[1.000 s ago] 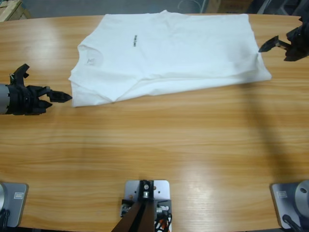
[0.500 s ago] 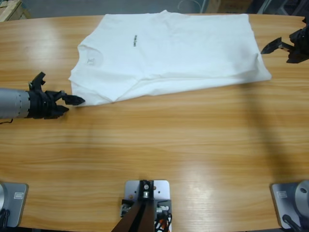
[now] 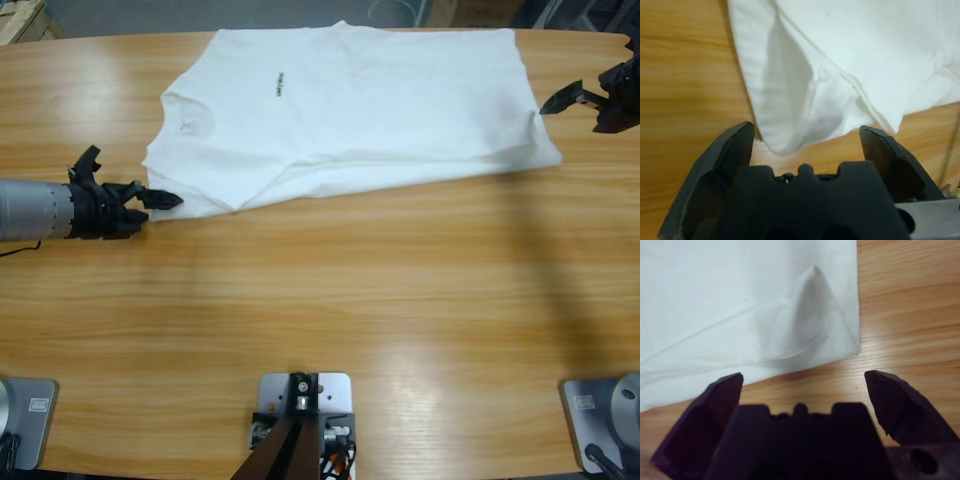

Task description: Fold clothes

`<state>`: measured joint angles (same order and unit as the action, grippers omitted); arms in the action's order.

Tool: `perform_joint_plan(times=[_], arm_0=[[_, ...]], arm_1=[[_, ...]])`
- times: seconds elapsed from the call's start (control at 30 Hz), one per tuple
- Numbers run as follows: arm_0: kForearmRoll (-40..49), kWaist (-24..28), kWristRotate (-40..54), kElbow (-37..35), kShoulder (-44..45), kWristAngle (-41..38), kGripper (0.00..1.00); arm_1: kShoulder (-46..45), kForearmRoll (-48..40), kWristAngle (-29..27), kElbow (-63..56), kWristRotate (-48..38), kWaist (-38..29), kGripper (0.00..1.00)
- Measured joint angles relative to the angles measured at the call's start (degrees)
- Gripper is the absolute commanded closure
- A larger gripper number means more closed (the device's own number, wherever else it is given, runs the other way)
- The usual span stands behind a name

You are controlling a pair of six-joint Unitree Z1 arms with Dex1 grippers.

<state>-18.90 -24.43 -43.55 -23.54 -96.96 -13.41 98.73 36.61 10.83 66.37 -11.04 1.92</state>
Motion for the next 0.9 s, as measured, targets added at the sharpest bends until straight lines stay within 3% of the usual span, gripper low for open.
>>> perform_joint_plan(times=[0.1, 0.2, 0.7, 0.9], arm_0=[[-1.5, 0.0, 0.0, 0.0, -0.8, -0.8, 0.619], [-2.6, -0.2, 0.0, 0.0, -1.6, -1.5, 0.993], [-8.3, -0.4, 0.0, 1.4, -4.7, -3.8, 1.000], [-9.0, -0.4, 0.0, 1.7, -4.7, -3.8, 1.000]], arm_1=[[0.0, 0.0, 0.0, 0.0, 0.0, 0.0, 0.000], [0.0, 0.0, 0.0, 0.0, 0.0, 0.0, 0.000], [0.0, 0.0, 0.4, -0.3, 0.0, 0.2, 0.018], [-0.2, -6.8, 8.6, -8.5, -3.9, 8.9, 0.018]])
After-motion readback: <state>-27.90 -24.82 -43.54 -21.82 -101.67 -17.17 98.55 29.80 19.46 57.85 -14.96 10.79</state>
